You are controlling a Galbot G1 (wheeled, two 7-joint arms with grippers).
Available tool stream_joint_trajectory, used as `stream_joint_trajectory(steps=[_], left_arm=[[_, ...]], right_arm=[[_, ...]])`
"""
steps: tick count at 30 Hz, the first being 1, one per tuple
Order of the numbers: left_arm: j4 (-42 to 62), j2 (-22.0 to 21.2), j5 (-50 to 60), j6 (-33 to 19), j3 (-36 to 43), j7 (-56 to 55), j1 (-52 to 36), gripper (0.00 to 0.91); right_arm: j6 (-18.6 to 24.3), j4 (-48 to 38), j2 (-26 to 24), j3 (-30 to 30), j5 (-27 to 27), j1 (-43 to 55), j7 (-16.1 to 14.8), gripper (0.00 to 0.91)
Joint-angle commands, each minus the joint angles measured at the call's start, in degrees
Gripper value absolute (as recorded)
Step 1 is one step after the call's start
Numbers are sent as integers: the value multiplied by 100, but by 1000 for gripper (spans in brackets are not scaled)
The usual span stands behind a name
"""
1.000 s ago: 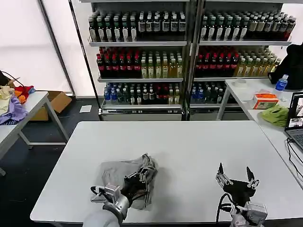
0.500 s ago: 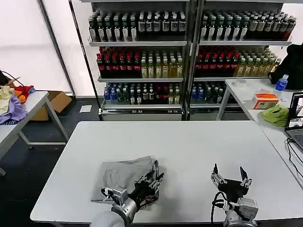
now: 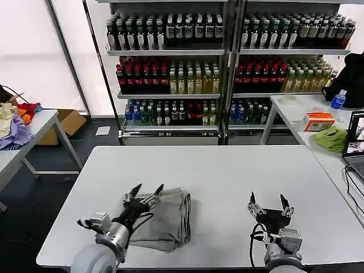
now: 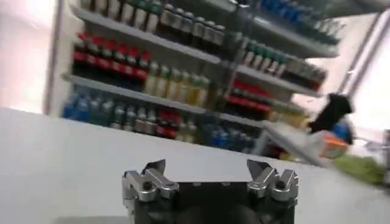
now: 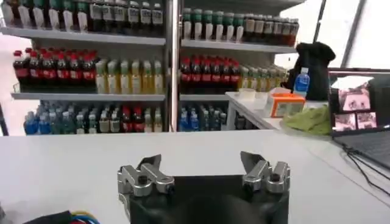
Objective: Fold and organize the clothes.
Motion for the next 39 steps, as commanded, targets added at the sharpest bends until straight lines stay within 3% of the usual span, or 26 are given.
stream_joint_trajectory(steps=[1,15,25,31,34,35,36,39], left_arm=[[581,81,1365,-372,-1061,54,651,907],[794,7,1202,-139,-1014,129,787,907],[767,72,701,586,-904,202,730,907],[834,88,603,658,-876,207,742,907],[857,89,598,661,-878,242,758,645],[857,91,579,660,-877,253,769,494],[856,94,552,650,-878,269,786,20],[833,82,492,593,-871,319,826,0]], right_arm=[[42,-159,-182,-1,210,145,-24,907],[81,-76,-193,-25,236,83,-30,907],[70,-21,-174,-13,242,83,-22,907],[72,9,-141,-12,239,62,-22,907],[71,10,-127,-19,234,63,-19,907],[71,11,-119,-19,232,67,-17,907],[67,8,-109,-21,227,72,-12,907],[66,4,-100,-28,223,77,-14,907]])
